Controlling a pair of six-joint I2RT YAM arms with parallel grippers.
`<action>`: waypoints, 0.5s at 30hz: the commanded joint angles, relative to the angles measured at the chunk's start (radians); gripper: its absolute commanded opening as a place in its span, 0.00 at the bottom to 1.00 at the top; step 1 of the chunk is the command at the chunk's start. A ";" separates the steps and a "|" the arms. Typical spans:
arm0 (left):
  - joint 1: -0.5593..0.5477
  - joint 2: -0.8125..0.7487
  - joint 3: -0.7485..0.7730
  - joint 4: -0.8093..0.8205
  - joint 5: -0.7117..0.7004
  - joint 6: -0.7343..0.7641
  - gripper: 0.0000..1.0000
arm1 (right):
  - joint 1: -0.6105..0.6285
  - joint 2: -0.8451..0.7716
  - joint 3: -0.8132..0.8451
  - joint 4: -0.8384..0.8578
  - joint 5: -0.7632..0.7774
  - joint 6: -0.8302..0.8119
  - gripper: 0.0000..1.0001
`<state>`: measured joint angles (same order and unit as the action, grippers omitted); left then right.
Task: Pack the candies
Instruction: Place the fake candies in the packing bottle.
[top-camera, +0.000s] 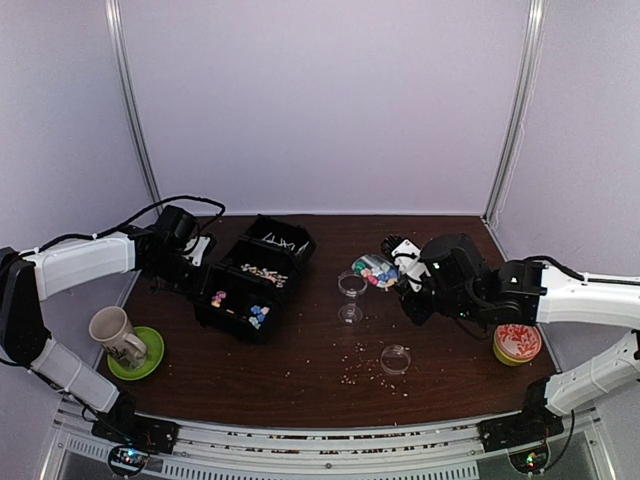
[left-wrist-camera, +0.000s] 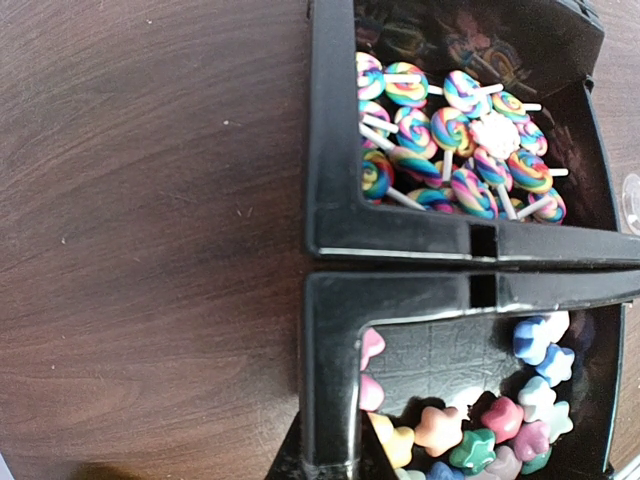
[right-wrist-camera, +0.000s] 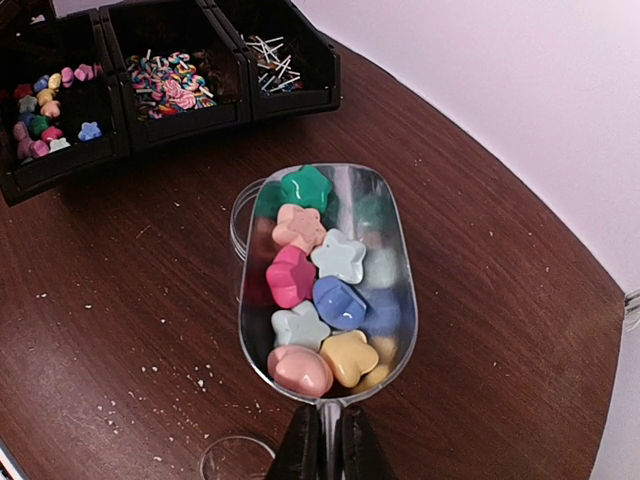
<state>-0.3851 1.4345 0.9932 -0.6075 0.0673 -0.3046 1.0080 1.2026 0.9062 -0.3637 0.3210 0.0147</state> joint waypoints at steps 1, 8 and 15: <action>0.005 -0.054 0.080 0.167 0.039 -0.010 0.00 | -0.008 0.024 0.058 -0.047 0.029 0.022 0.00; 0.006 -0.049 0.083 0.166 0.047 -0.010 0.00 | -0.013 0.062 0.097 -0.108 0.027 0.021 0.00; 0.005 -0.048 0.083 0.165 0.047 -0.010 0.00 | -0.019 0.100 0.148 -0.181 0.017 0.025 0.00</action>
<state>-0.3851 1.4342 0.9936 -0.6075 0.0673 -0.3042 0.9970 1.2865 0.9985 -0.5007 0.3199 0.0292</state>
